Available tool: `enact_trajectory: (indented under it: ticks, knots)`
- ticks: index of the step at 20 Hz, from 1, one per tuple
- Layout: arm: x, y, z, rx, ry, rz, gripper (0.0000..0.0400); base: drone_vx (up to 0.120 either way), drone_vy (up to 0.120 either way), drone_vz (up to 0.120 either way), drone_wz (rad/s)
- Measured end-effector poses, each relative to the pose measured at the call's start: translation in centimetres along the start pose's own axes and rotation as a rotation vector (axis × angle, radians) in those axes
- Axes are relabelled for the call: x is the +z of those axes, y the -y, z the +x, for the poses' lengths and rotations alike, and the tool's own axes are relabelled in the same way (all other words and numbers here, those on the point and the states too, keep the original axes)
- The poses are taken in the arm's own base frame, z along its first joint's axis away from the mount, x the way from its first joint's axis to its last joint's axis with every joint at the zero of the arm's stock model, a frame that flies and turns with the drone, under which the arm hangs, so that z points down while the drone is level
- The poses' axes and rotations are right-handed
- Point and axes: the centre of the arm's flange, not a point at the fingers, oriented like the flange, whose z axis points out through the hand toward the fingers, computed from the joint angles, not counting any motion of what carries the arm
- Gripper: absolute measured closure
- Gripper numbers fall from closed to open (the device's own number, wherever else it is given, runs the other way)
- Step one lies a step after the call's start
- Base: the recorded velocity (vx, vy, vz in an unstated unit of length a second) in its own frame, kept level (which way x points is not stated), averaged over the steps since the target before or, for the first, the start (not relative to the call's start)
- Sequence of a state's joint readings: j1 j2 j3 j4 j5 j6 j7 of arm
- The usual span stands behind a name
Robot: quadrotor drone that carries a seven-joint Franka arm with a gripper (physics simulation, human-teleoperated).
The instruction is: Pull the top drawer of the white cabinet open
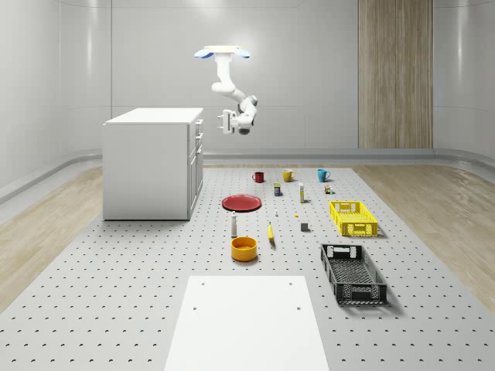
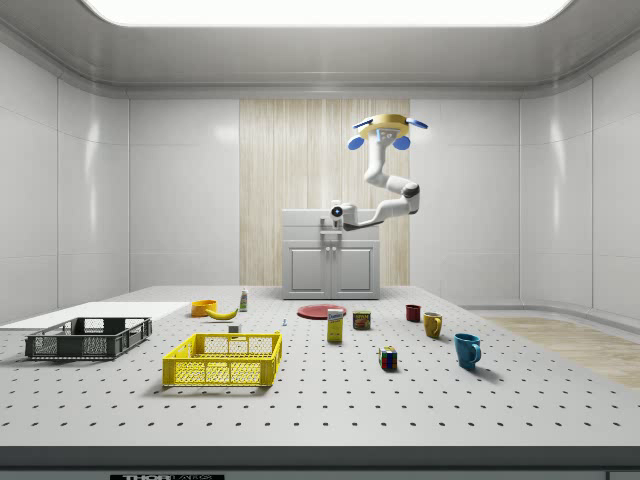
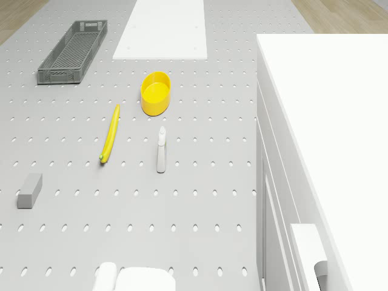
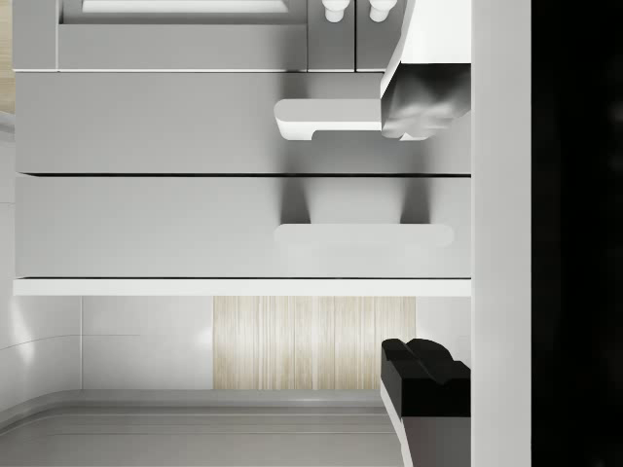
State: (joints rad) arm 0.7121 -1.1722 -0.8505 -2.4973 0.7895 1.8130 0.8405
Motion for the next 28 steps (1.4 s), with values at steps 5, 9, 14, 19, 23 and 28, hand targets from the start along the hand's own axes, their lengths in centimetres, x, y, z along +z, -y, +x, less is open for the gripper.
enact_trajectory:
  ticks: [5,9,14,19,23,28]
  knots:
    - [2.3,0.0,0.0,0.0,0.0,0.0,0.0095,0.0,0.0,0.0,0.0]
    - [4.3,0.0,0.0,0.0,0.0,0.0,0.0095,0.0,0.0,0.0,0.0]
    - [6.0,0.0,0.0,0.0,0.0,0.0,0.0095,0.0,0.0,0.0,0.0]
    - [8.0,0.0,0.0,0.0,0.001,0.0,0.0095,0.0,0.0,0.0,0.0]
    - [8.9,0.0,0.0,0.0,0.001,0.0,0.0095,0.0,0.0,0.0,0.0]
    - [10.0,0.0,0.0,0.0,0.001,0.0,0.0095,0.0,0.0,0.0,0.0]
